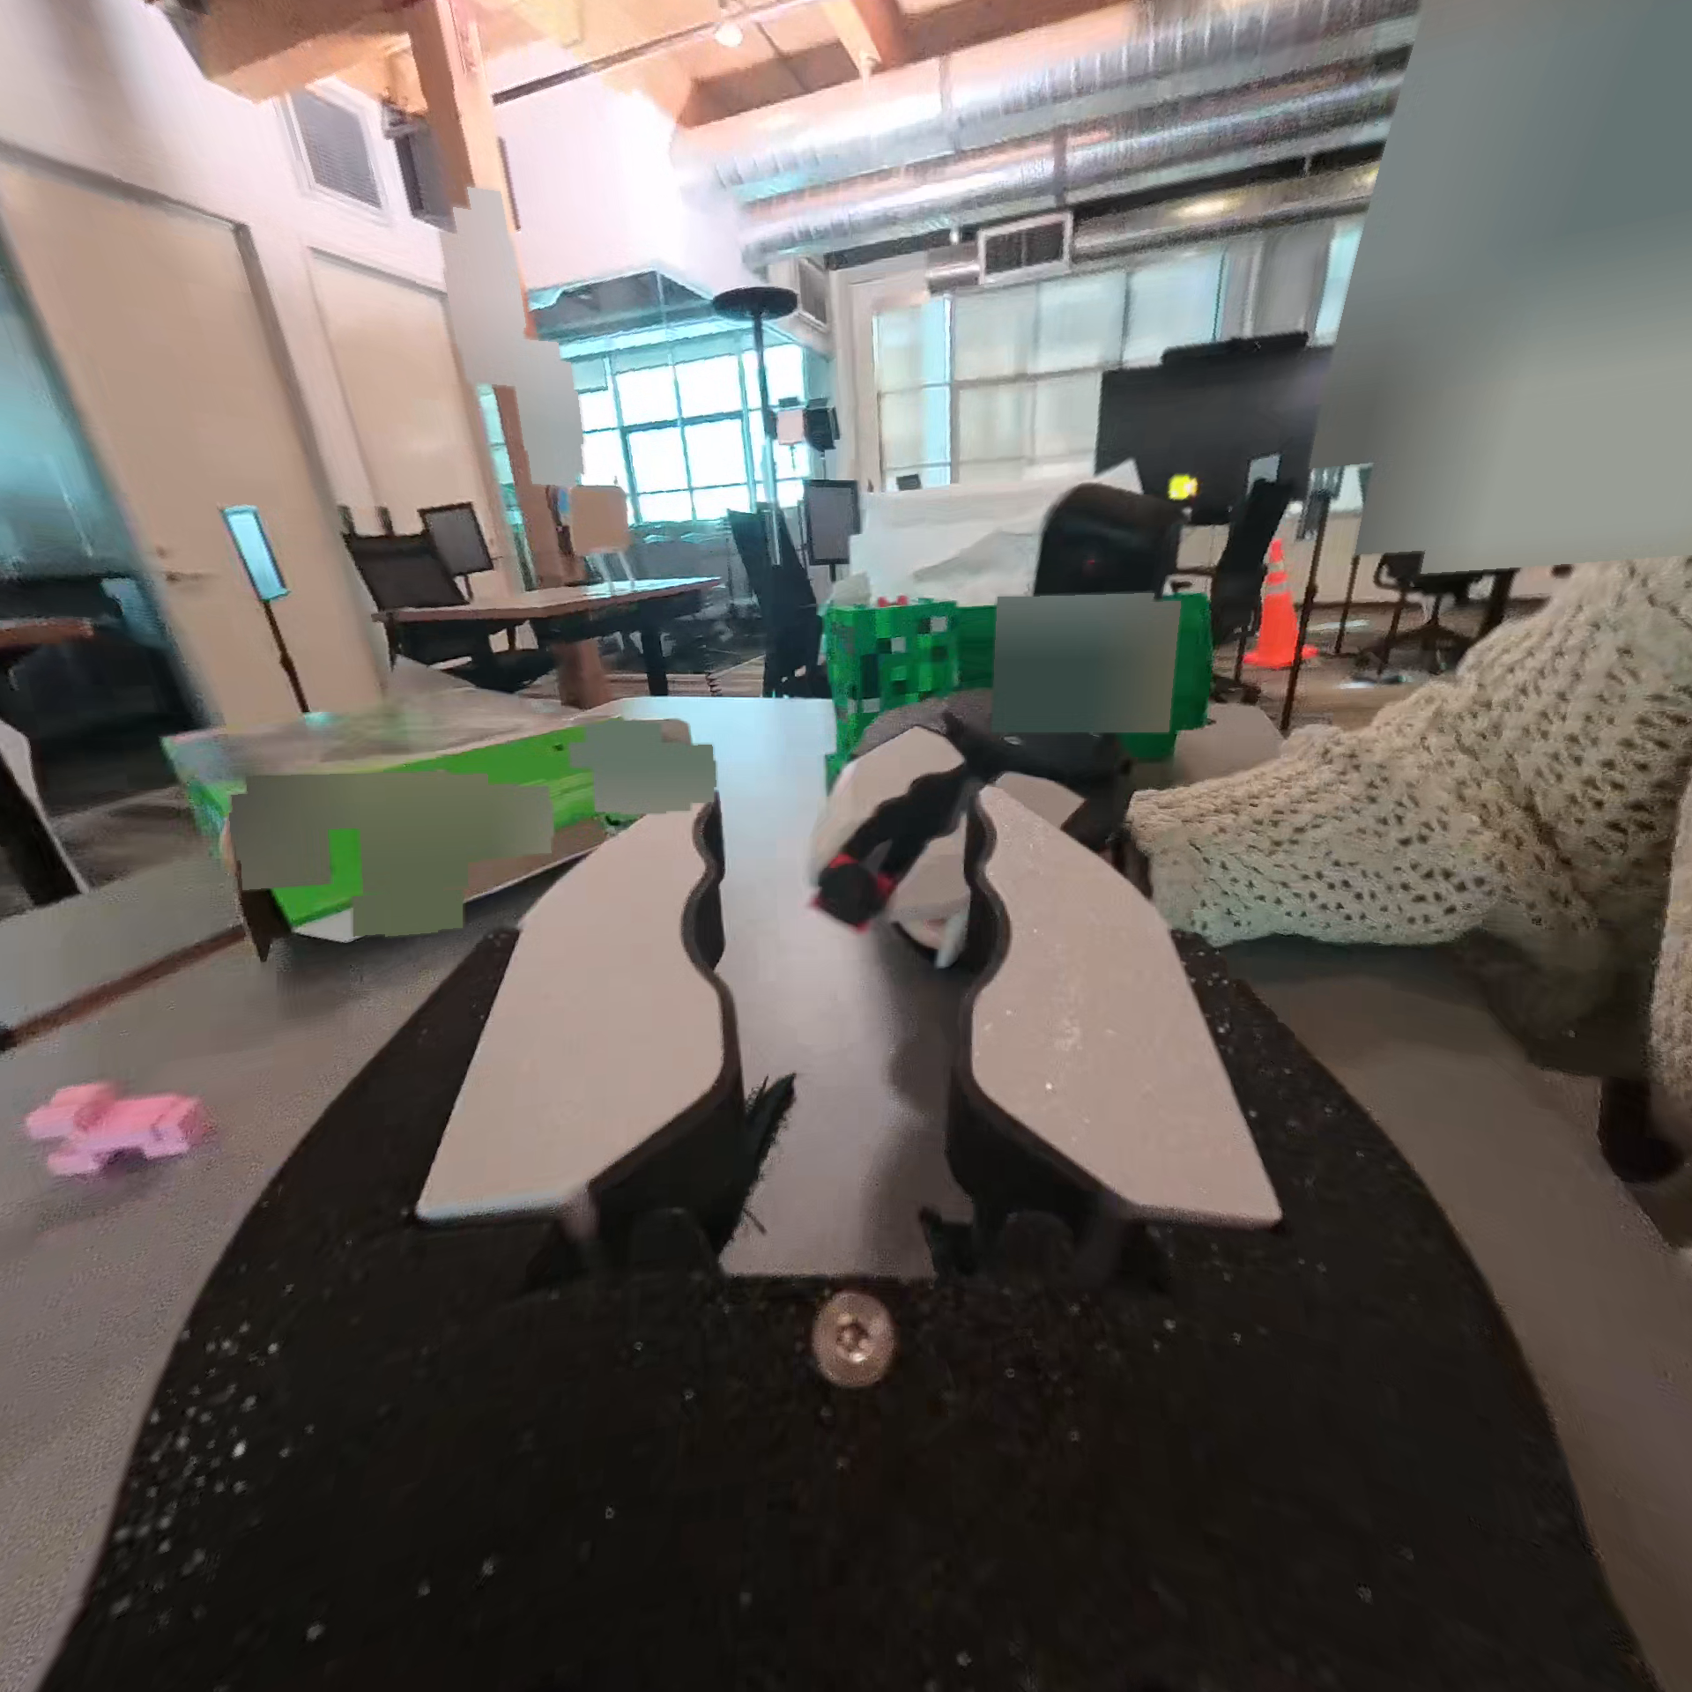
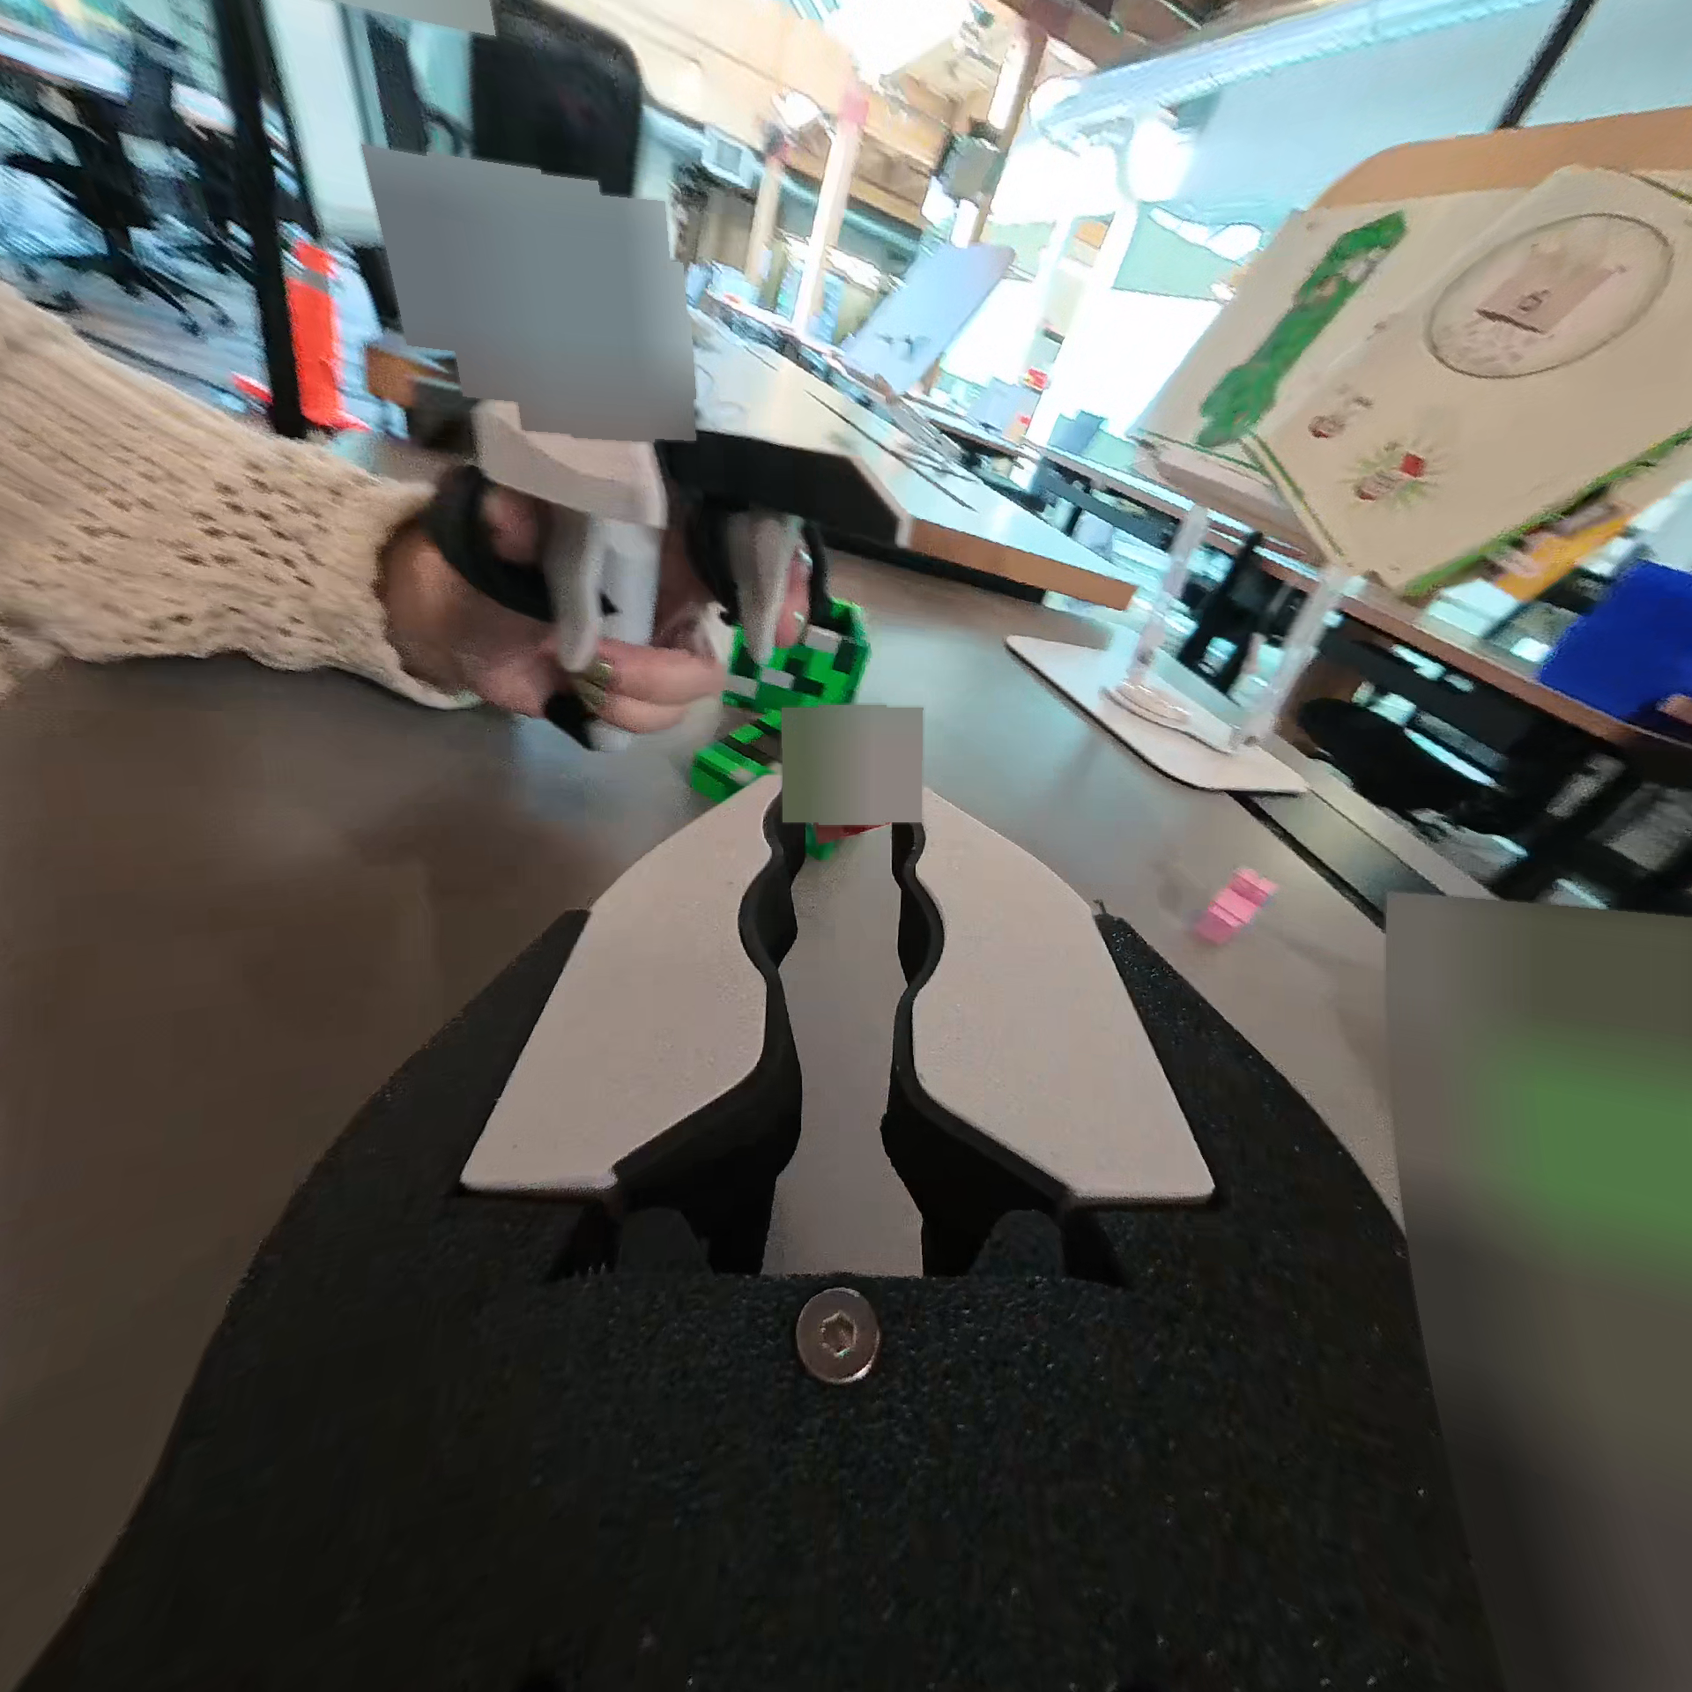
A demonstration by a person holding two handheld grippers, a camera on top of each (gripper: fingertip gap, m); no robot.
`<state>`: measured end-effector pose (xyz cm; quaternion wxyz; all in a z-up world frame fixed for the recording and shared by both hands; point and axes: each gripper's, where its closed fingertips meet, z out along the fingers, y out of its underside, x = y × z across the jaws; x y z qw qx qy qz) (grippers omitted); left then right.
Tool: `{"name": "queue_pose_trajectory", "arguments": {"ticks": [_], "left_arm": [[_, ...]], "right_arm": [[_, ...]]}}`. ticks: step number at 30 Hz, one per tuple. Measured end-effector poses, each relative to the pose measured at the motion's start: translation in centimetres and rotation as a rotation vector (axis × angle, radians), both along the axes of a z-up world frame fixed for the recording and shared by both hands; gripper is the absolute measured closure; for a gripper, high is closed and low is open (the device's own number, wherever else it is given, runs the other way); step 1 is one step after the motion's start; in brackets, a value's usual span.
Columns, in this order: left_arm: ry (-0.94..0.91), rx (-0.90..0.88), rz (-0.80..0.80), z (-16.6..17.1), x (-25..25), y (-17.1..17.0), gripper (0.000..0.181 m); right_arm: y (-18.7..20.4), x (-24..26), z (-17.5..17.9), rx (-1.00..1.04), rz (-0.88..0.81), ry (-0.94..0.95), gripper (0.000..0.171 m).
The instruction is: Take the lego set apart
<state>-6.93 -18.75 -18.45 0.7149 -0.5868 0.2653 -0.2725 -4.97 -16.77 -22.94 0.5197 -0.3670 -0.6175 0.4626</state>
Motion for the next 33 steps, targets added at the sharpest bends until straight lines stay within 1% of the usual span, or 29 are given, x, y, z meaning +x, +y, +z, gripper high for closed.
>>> {"name": "queue_pose_trajectory", "arguments": {"ticks": [4, 6, 10, 12, 15, 19, 22, 24, 26, 27, 30, 33], "left_arm": [[0.025, -0.053, 0.022, -1.0, -0.9, 0.8, 0.131], [0.076, -0.074, 0.012, -1.8, -0.5, 0.8, 0.137], [0.208, -0.114, -0.023, -3.9, 1.0, 0.8, 0.142], [0.264, -0.122, -0.055, -4.7, 1.8, 0.5, 0.148], [0.328, -0.121, -0.059, -5.5, 2.1, 0.5, 0.156], [0.33, -0.112, -0.071, -5.5, 2.3, 0.3, 0.156], [0.316, -0.102, -0.073, -5.2, 2.3, 0.2, 0.15], [0.33, -0.101, -0.077, -5.3, 2.4, 0.2, 0.149], [0.349, -0.091, -0.088, -5.5, 2.7, 0.0, 0.155], [0.36, -0.08, -0.096, -5.6, 2.9, -0.1, 0.164], [0.39, -0.066, -0.094, -5.7, 2.9, -0.2, 0.165], [0.355, -0.15, -0.143, -5.9, 2.9, -0.3, 0.165]], "right_arm": [[-1.0, 0.6, 0.9, -0.107, 0.109, 0.033, 0.154], [-1.3, 0.7, 1.0, -0.138, 0.14, 0.029, 0.154], [-1.7, 0.6, 0.7, -0.119, 0.158, 0.008, 0.154], [-1.9, 0.6, 0.5, -0.108, 0.165, -0.006, 0.154], [-2.0, 0.7, 0.2, -0.092, 0.175, -0.031, 0.154], [-2.2, 0.8, 0.0, -0.089, 0.19, -0.049, 0.154], [-2.3, 0.8, -0.2, -0.083, 0.2, -0.066, 0.154], [-2.5, 0.8, -0.4, -0.076, 0.212, -0.08, 0.154], [-2.8, 0.8, -0.5, -0.068, 0.223, -0.095, 0.154], [-2.9, 0.8, -0.6, -0.067, 0.23, -0.104, 0.155], [-3.1, 0.8, -0.7, -0.072, 0.242, -0.116, 0.155], [-3.1, 0.8, -0.8, -0.063, 0.239, -0.123, 0.155]]}}
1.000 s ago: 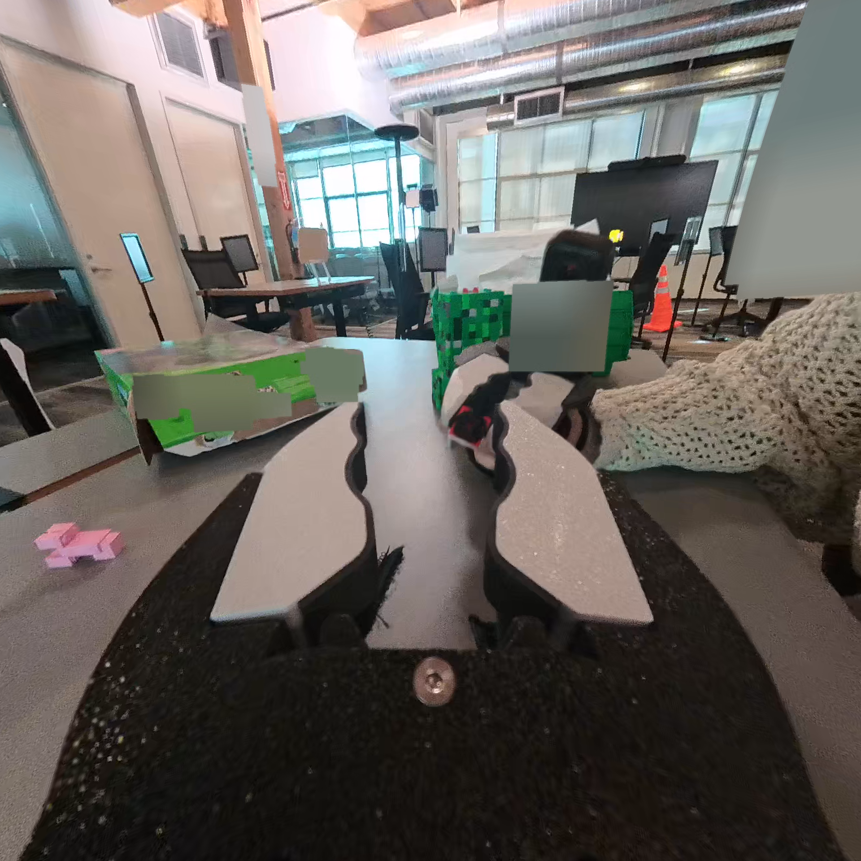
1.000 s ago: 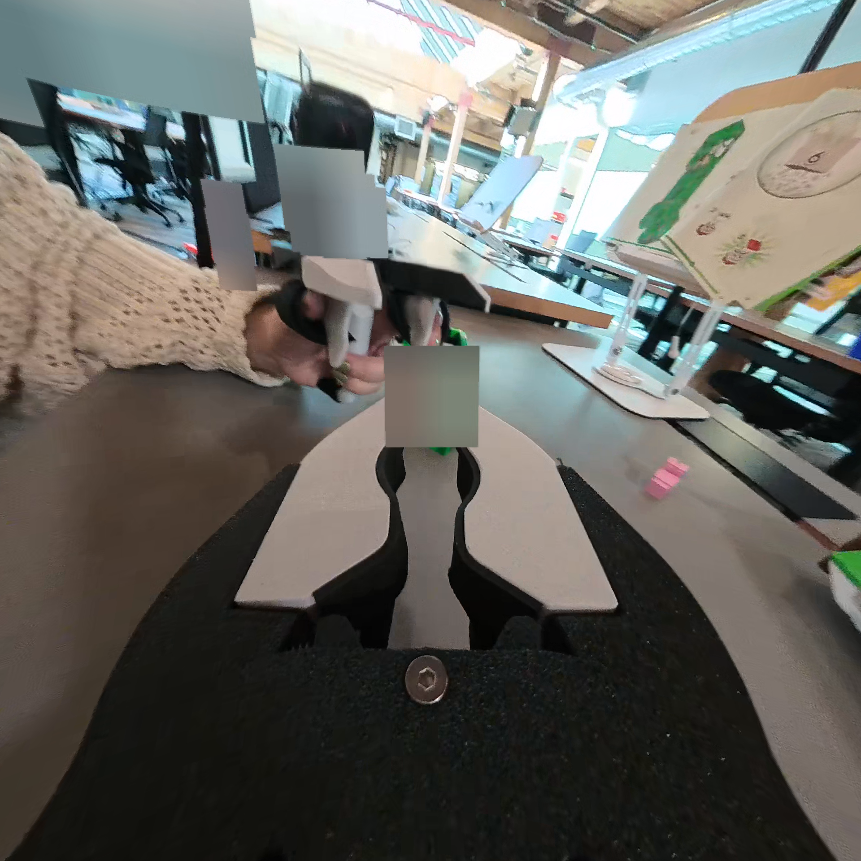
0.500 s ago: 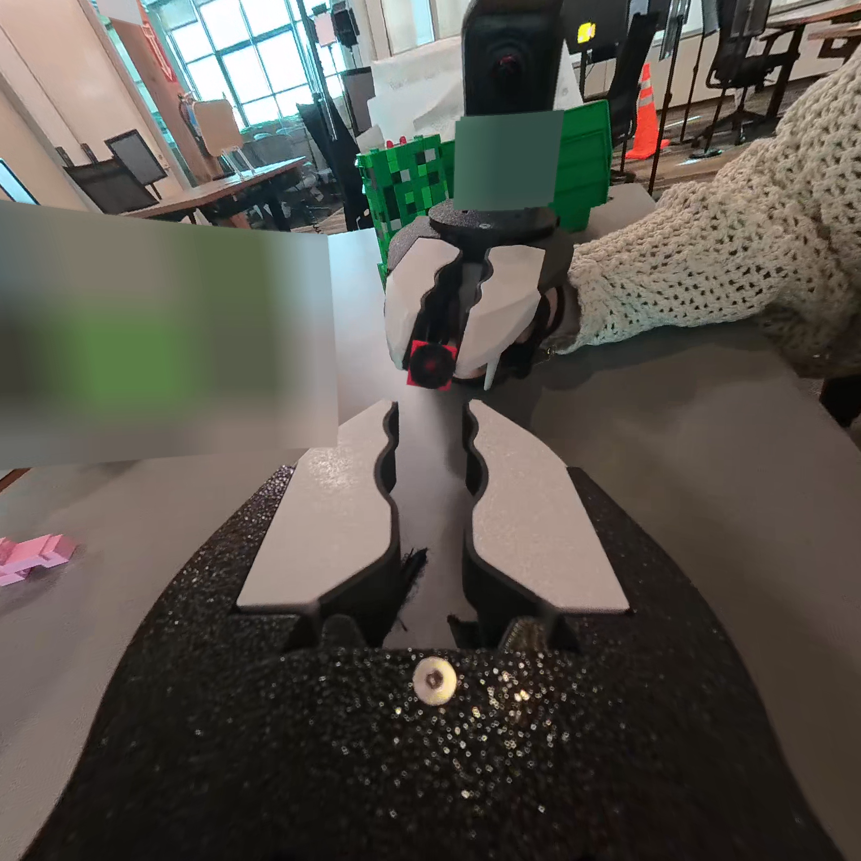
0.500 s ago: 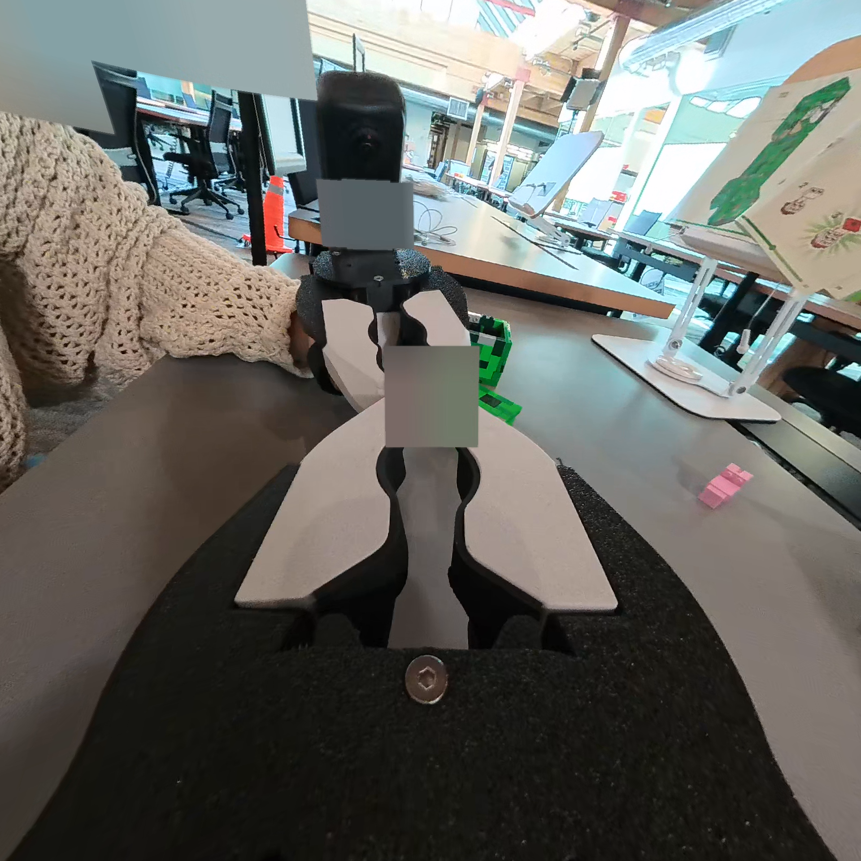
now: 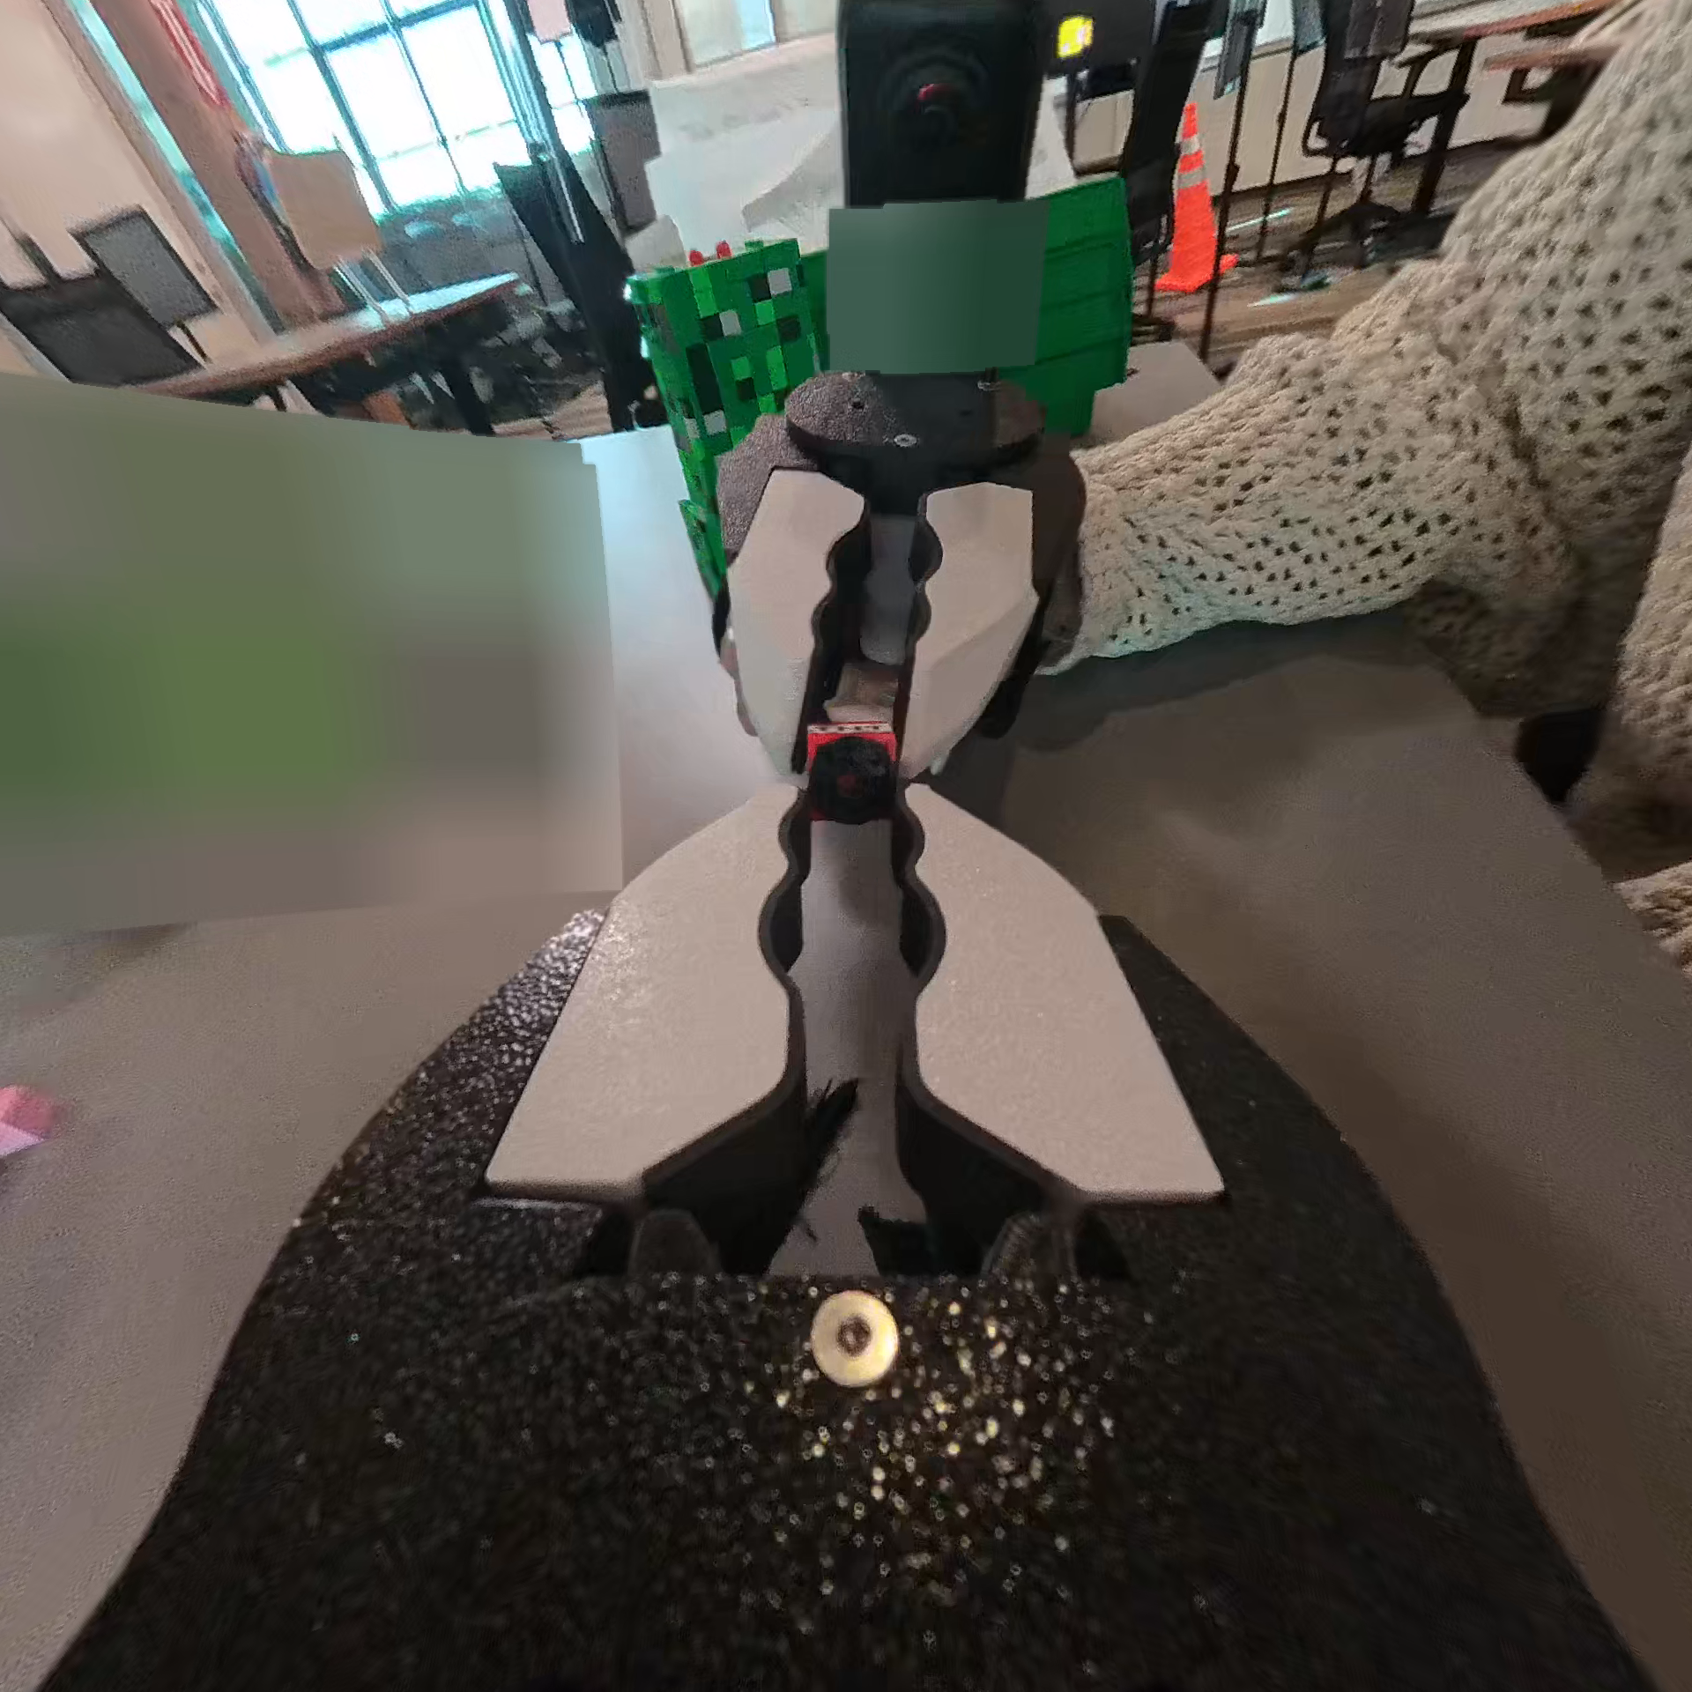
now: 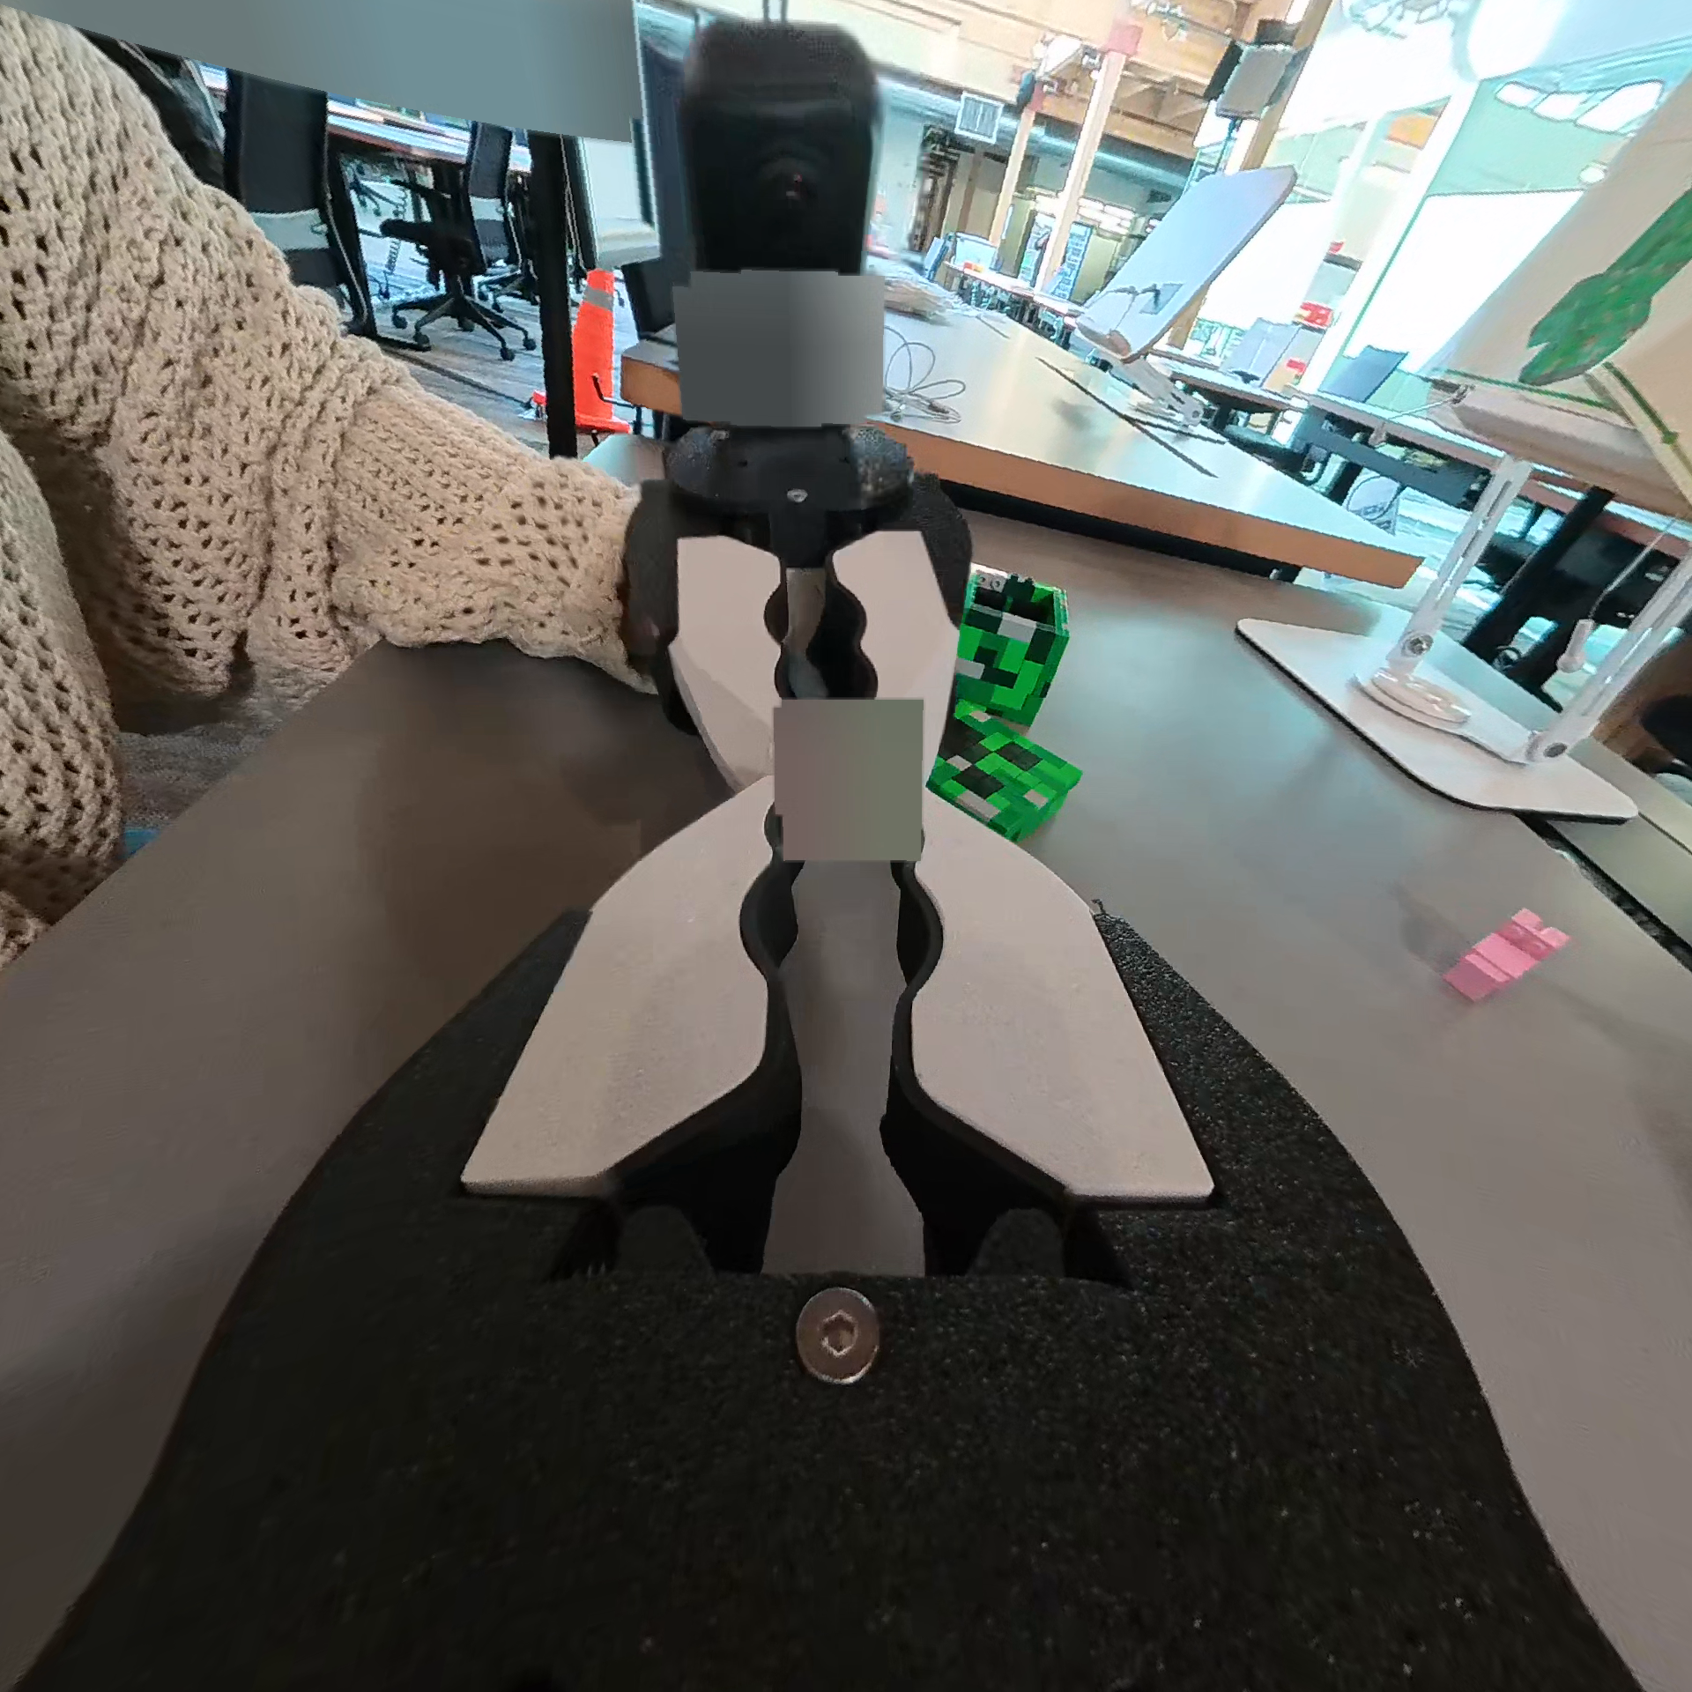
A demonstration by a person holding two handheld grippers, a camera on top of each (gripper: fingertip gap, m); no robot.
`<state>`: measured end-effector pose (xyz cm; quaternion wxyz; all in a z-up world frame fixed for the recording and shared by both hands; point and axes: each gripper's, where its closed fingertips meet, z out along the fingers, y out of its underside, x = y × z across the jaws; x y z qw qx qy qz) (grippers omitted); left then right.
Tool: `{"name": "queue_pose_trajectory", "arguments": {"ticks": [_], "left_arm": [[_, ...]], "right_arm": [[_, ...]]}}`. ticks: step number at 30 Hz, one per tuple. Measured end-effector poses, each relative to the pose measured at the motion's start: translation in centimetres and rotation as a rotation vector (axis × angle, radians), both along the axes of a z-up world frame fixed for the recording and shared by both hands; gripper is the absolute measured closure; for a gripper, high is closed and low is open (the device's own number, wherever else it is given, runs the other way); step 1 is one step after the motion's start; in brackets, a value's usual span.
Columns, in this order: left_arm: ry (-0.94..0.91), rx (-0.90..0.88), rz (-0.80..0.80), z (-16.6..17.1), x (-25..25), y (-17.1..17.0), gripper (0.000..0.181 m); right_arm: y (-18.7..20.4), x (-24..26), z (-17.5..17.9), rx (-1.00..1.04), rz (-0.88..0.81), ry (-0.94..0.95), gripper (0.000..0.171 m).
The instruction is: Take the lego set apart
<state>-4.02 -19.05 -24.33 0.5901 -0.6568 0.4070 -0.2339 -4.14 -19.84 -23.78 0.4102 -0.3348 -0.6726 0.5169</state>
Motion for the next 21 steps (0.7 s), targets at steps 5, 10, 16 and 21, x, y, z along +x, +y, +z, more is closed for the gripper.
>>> {"name": "queue_pose_trajectory", "arguments": {"ticks": [5, 10, 16, 21], "left_arm": [[0.121, -0.039, 0.038, -1.5, -0.6, 0.4, 0.165], [0.264, -0.018, 0.033, -2.9, -0.5, 0.2, 0.165], [0.264, -0.039, -0.021, -3.3, 0.0, -0.4, 0.165], [0.265, -0.026, -0.011, -3.4, 0.1, -0.3, 0.165]], "right_arm": [[0.2, 0.1, -1.3, 0.119, -0.023, -0.052, 0.144], [0.2, 0.0, -2.3, 0.19, -0.031, -0.101, 0.146], [-0.1, 0.1, -3.1, 0.24, -0.01, -0.137, 0.152], [-0.2, 0.1, -3.4, 0.227, -0.002, -0.171, 0.155]]}}
